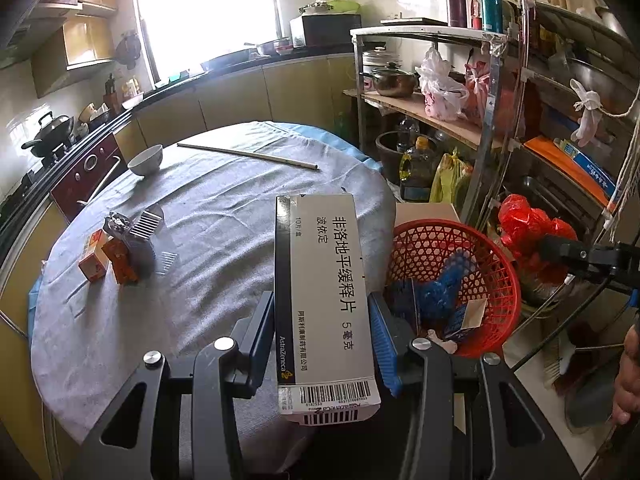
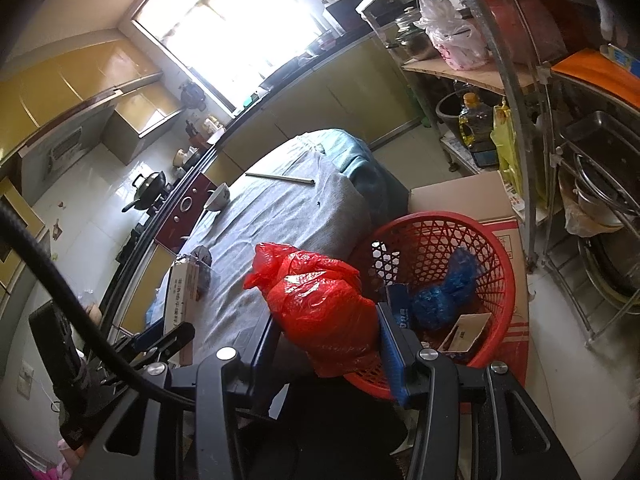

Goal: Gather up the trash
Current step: 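Lower the white medicine box into the red basket while the right gripper releases the red bag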

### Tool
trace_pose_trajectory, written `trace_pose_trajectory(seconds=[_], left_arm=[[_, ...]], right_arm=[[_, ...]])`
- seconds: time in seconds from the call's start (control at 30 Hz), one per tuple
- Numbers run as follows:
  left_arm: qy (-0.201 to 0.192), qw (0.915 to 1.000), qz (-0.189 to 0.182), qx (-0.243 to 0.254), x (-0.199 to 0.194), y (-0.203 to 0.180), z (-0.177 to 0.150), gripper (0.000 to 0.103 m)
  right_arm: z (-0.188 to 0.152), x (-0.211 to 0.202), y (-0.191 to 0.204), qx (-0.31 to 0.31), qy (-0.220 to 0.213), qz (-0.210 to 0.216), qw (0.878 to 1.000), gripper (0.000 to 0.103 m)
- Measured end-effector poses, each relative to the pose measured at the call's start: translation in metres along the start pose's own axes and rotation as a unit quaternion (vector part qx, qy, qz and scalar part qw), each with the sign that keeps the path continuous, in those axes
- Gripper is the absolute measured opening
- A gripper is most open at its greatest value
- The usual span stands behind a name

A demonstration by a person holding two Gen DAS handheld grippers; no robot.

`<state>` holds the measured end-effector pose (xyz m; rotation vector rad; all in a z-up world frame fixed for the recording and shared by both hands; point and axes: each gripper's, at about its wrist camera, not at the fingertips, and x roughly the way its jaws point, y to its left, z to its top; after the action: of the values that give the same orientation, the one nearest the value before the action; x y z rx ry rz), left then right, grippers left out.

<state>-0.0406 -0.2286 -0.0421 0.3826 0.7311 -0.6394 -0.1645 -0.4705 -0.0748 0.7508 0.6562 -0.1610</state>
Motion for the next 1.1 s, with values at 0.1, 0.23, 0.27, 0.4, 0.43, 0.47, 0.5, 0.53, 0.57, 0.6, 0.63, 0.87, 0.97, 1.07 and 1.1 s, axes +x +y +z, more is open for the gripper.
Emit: trace_pose_trajectory(seconds=[0.1, 0.23, 0.27, 0.4, 0.43, 0.47, 0.5, 0.53, 0.57, 0.6, 0.63, 0.87, 0.97, 1.07, 1.1], left_arm=[[0.001, 1.0000, 0.001, 0.000, 0.001, 0.000, 0.000, 0.047], [0.004, 1.0000, 0.002, 0.000, 0.002, -0.001, 0.000, 0.047], [0.004, 1.0000, 0.002, 0.001, 0.002, -0.001, 0.000, 0.047], [0.010, 0.9999, 0.004, 0.005, 0.006, -0.004, 0.000, 0.047], [0.010, 0.9999, 0.004, 0.006, 0.006, -0.005, 0.000, 0.047], [0.012, 0.9999, 0.005, 0.008, 0.007, -0.006, 0.000, 0.047], [0.013, 0.9999, 0.005, 0.010, 0.008, -0.007, 0.001, 0.048], [0.013, 0.9998, 0.005, 0.012, 0.009, -0.008, 0.001, 0.048], [0.014, 0.9998, 0.006, 0.015, 0.010, -0.010, 0.002, 0.047], [0.014, 0.9997, 0.007, 0.017, 0.010, -0.011, 0.002, 0.047], [0.015, 0.9996, 0.008, 0.021, 0.011, -0.014, 0.002, 0.047], [0.013, 0.9986, 0.012, 0.050, 0.014, -0.032, 0.007, 0.048], [0.011, 0.9981, 0.011, 0.060, 0.014, -0.040, 0.010, 0.047], [0.010, 0.9974, 0.008, 0.071, 0.016, -0.047, 0.015, 0.048], [0.010, 0.9972, 0.007, 0.074, 0.016, -0.049, 0.015, 0.048]], right_arm=[[0.001, -0.002, 0.000, 0.001, -0.002, -0.001, 1.000, 0.050], [0.000, -0.001, -0.003, 0.005, -0.001, -0.001, 1.000, 0.050], [0.000, -0.001, -0.004, 0.006, -0.001, -0.001, 1.000, 0.050], [-0.001, 0.000, -0.009, 0.013, 0.000, 0.000, 1.000, 0.050], [-0.001, 0.000, -0.011, 0.015, 0.001, 0.001, 1.000, 0.050], [-0.002, 0.000, -0.013, 0.018, 0.001, 0.002, 1.000, 0.050], [-0.002, -0.001, -0.013, 0.019, 0.001, 0.002, 1.000, 0.050], [-0.003, 0.000, -0.015, 0.021, 0.001, 0.002, 1.000, 0.050], [-0.003, 0.000, -0.018, 0.024, 0.001, 0.003, 1.000, 0.050], [-0.003, 0.000, -0.020, 0.027, 0.001, 0.005, 1.000, 0.050], [-0.004, 0.000, -0.021, 0.030, 0.001, 0.005, 1.000, 0.050], [-0.004, 0.000, -0.034, 0.048, -0.004, 0.015, 0.999, 0.050], [-0.003, 0.000, -0.038, 0.053, -0.007, 0.019, 0.998, 0.050], [-0.001, 0.000, -0.041, 0.059, -0.012, 0.025, 0.998, 0.050], [-0.001, 0.000, -0.042, 0.060, -0.014, 0.026, 0.998, 0.050]])
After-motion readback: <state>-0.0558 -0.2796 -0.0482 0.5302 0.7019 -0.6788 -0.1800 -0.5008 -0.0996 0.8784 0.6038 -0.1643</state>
